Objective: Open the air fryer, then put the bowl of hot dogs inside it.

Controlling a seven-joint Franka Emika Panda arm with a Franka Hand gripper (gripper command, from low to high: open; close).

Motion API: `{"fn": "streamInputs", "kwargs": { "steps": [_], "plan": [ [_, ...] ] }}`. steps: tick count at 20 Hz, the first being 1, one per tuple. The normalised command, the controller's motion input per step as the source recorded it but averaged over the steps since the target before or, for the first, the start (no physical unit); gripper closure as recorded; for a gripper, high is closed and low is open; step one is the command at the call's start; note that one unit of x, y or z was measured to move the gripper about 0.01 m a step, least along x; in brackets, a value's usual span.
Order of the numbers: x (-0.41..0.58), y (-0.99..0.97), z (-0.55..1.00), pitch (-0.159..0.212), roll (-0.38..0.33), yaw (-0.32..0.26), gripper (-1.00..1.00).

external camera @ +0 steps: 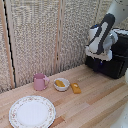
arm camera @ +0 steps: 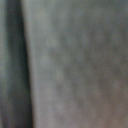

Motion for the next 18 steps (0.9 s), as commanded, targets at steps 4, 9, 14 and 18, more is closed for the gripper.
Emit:
{"fn": "streamInputs", "kwargs": {
  "steps": [4,9,14,18],
  "plan": [
    [0.104,0.59,1.0,0.056,0.01,0.059,1.0],
    [-0.002,0.9,0.46,-0.012,-0.029,0.004,1.0],
    [0.0,0.96,0.23,-0.041,-0.015,0.0,1.0],
    [0.0,0.97,0.32,0.0,0.0,0.0,1.0]
  ]
}}
